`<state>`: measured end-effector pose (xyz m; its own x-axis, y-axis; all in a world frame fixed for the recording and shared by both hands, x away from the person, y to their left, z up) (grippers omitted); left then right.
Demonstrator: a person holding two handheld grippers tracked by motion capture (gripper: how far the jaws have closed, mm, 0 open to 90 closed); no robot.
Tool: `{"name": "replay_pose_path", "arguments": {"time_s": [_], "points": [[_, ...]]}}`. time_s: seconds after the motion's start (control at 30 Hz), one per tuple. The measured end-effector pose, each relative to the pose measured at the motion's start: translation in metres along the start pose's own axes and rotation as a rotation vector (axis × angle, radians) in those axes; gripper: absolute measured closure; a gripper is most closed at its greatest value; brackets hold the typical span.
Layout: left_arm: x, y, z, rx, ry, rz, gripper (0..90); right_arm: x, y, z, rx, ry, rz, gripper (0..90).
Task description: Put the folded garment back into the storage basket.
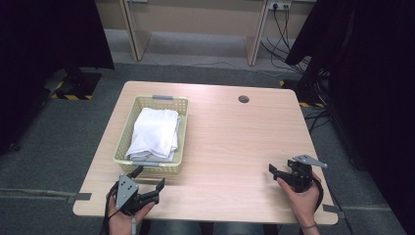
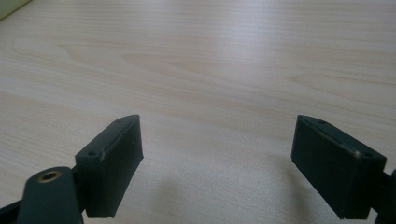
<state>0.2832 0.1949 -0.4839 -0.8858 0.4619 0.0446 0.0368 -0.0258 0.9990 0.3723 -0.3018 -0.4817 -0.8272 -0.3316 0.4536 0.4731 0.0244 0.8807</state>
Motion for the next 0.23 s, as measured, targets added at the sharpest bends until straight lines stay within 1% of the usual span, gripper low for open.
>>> {"name": "replay_pose_path", "arguments": {"time_s": [0.1,0.23], "points": [[0.0004,-0.0001,-0.0004,-0.005,0.002,-0.005,14.1,0.0002,0.0,0.0007,0.016,0.002,-0.003,16.1],[0.0003,-0.0001,-0.0007,-0.008,0.005,-0.005,14.1,-0.0002,0.0001,0.0004,0.007,0.014,0.005,13.5]]}}
Point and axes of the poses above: each handheld gripper's, and its own axes: x roughly backward along the jaws, y roughly out of its top, z roughly to its left, the point moved 1 cm from there along -x, roughly forward along the jaws, and after that the axes turned 10 degrees about -z, right-handed, at the moved point
